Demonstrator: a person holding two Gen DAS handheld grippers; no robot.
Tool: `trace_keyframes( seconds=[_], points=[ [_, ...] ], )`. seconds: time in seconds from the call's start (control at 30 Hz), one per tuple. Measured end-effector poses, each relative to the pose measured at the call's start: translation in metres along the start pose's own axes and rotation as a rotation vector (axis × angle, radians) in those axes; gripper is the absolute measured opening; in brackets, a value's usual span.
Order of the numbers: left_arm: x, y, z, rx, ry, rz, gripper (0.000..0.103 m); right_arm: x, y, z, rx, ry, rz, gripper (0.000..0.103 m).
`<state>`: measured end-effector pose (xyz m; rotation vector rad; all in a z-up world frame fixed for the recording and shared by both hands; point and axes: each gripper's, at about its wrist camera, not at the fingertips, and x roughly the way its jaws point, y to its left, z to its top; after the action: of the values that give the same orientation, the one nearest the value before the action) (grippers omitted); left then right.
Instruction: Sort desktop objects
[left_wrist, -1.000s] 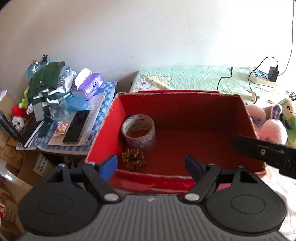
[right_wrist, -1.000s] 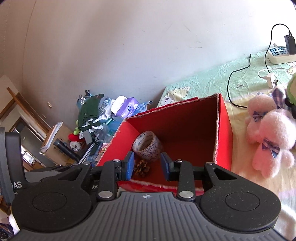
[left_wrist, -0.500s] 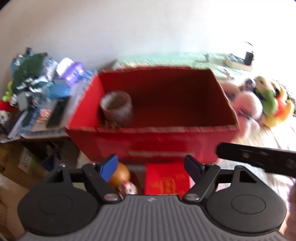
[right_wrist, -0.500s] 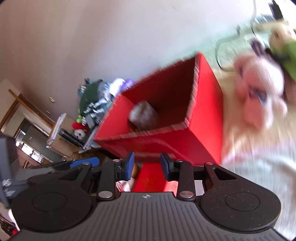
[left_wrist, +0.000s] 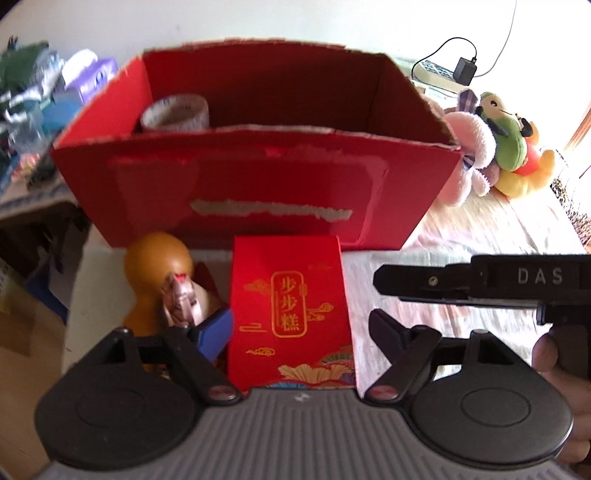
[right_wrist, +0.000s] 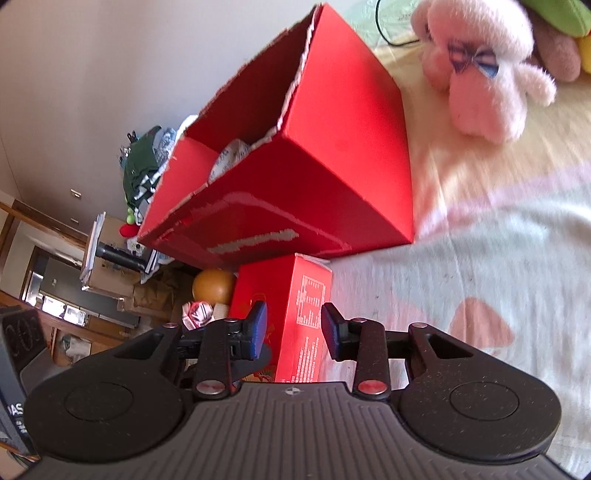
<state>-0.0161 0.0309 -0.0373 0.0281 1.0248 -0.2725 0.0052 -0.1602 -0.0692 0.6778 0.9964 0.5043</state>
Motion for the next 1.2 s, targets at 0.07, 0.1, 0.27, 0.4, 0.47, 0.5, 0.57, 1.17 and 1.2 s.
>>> trace_keyframes(
  seconds=[0.07, 0.1, 0.27, 0.4, 0.47, 0.5, 0.57, 1.17, 1.2],
  points=[
    [0.006, 0.002, 0.000, -0.008, 0.006, -0.002, 0.084, 0.004, -0.004, 0.001, 0.001, 0.014, -0.004, 0.038],
    [0.007, 0.002, -0.001, -0.005, -0.002, 0.006, 0.085, 0.007, -0.004, 0.002, 0.002, 0.021, -0.006, 0.038],
    [0.020, 0.006, 0.003, -0.009, 0.037, -0.014, 0.085, 0.016, -0.008, 0.003, 0.017, 0.053, -0.006, 0.043],
    [0.028, 0.005, 0.003, 0.010, 0.063, -0.015, 0.085, 0.023, -0.008, 0.003, 0.009, 0.076, -0.017, 0.043],
    [0.032, 0.004, 0.004, 0.009, 0.074, -0.019, 0.085, 0.026, -0.009, 0.003, 0.010, 0.090, -0.023, 0.043],
    [0.034, 0.001, 0.004, 0.017, 0.081, -0.021, 0.085, 0.028, -0.009, 0.003, 0.012, 0.095, -0.024, 0.044],
    [0.037, -0.006, 0.002, 0.047, 0.084, -0.003, 0.087, 0.026, -0.011, 0.003, 0.017, 0.097, -0.021, 0.045],
    [0.034, -0.100, 0.003, 0.287, 0.094, -0.171, 0.086, -0.067, -0.072, 0.001, 0.147, -0.021, -0.132, 0.046],
    [0.033, -0.107, 0.003, 0.306, 0.089, -0.182, 0.086, -0.076, -0.076, 0.000, 0.153, -0.038, -0.142, 0.046]
  ],
)
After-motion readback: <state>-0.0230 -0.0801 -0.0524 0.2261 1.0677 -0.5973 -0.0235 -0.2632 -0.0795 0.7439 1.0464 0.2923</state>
